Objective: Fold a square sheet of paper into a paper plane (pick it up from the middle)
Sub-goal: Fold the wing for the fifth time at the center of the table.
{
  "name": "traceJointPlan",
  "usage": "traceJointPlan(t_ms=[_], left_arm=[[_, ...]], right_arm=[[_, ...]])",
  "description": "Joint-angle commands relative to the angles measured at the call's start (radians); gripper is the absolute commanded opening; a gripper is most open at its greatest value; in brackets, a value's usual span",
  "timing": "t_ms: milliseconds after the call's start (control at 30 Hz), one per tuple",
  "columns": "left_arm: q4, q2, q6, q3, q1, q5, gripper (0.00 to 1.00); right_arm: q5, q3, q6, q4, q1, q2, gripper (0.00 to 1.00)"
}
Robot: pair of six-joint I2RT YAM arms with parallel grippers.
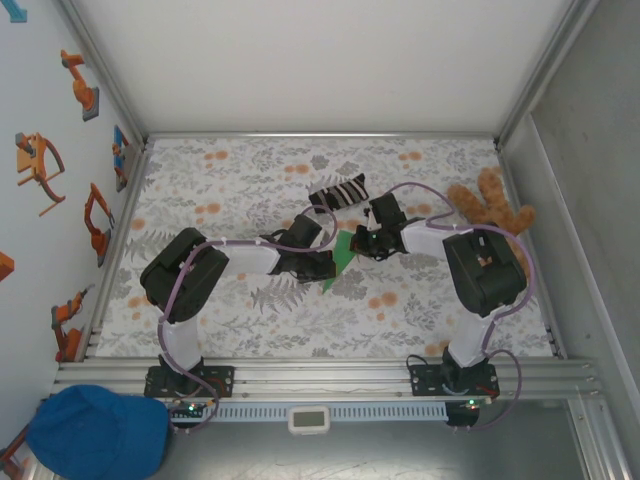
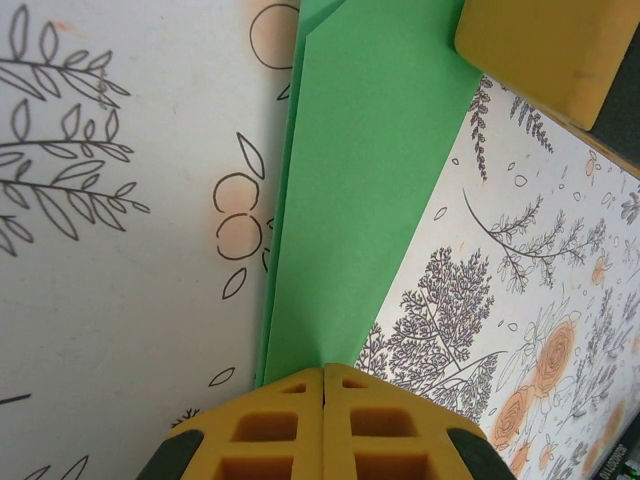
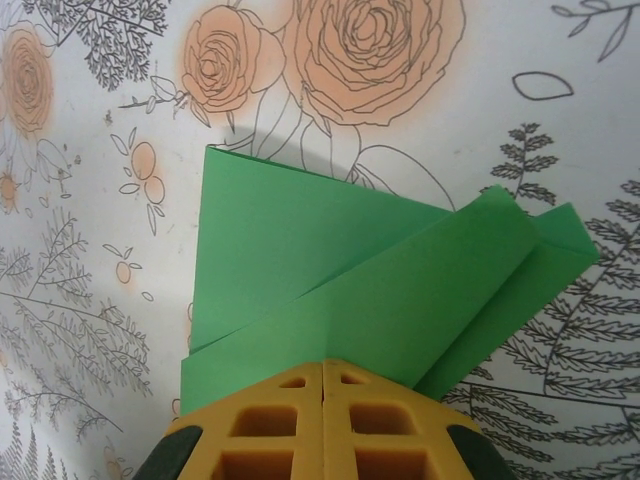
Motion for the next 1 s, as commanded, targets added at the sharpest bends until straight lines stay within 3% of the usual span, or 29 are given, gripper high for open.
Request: traceJointPlan(t_ms=[0, 333, 633, 967], left_arm=[[-0.136, 0.054, 0.000, -0.042, -0.017, -0.031, 0.02], [-0.149, 0.064, -0.013, -0.052, -0.017, -0.027, 0.02], [-0.149, 0.073, -0.021, -0.069, -0.019, -0.020, 0.00], [-0.158, 0.085, -0.009, -0.037, -0.019, -0.019, 0.00]], right_arm=[[0.029, 0.014, -0.015, -0.018, -0.018, 0.027, 0.04], [-0.068, -0.023, -0.013, 0.091, -0.119, 0.081, 0.04], [-0.097, 0.058, -0.049, 0.088, -0.223, 0.132, 0.04], [-0.095, 0.067, -0.033, 0.079, -0.241, -0.061, 0.04]])
